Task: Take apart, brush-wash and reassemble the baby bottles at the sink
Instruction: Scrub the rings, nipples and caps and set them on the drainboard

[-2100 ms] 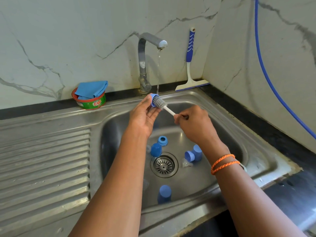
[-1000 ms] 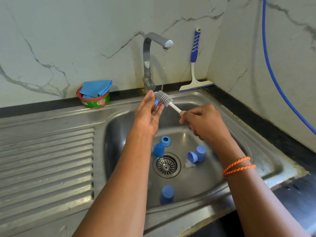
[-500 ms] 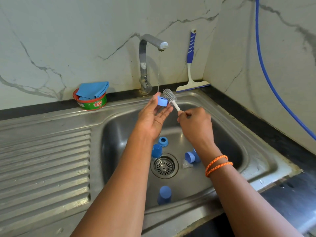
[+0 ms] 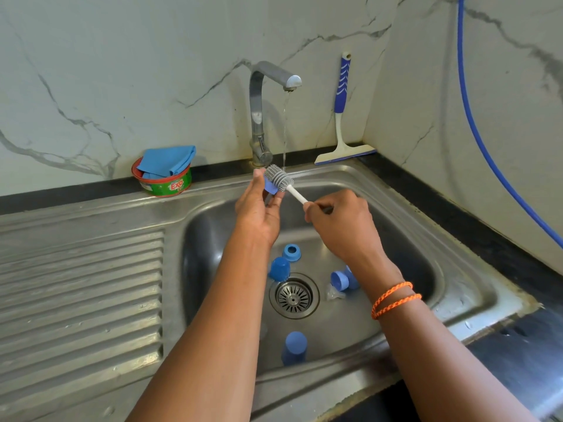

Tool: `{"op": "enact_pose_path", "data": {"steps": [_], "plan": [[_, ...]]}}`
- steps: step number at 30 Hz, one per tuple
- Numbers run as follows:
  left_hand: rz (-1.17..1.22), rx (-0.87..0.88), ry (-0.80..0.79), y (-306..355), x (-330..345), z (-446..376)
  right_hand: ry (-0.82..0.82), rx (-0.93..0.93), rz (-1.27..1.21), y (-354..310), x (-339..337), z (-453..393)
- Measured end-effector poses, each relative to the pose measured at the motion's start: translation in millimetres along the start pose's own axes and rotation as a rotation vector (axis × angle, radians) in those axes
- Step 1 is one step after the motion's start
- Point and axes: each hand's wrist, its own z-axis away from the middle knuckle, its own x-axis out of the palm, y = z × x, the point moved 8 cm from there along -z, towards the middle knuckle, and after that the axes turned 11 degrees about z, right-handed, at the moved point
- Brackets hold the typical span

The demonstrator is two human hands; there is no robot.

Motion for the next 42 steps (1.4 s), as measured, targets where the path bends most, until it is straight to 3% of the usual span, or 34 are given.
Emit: {"op": "enact_pose_path", "data": {"steps": [4, 9, 15, 20, 24, 30, 37, 42], "plan": [[0.034, -0.051, -0.019, -1, 1, -2, 0.027, 0.047, 0.068, 12, -9, -3], [-0.21, -0.187, -0.093, -25, 10, 10, 0.129, 0.02, 0.048, 7, -14, -4], [0.004, -0.04, -0.026, -3, 4, 5, 0.03, -0.02, 0.022, 0, -10, 1], [-0.072, -0.1, -0.101, -12, 10, 7, 0.099, 0.061, 0.154, 10, -20, -1], [-0.21, -0.18, -0.172, -19, 15, 15, 0.135, 0.018, 0.103, 7, -20, -3], [-0.141, -0.094, -0.116, -7, 11, 10, 0.016, -0.02, 0.064, 5, -16, 0], [-0.311, -0.122, -0.167, -18, 17, 16, 0.089, 0.042, 0.117, 13, -20, -3], [-0.182, -0.065, -0.063, -6, 6, 6, 0.046, -0.038, -0.01, 3, -15, -1]]}}
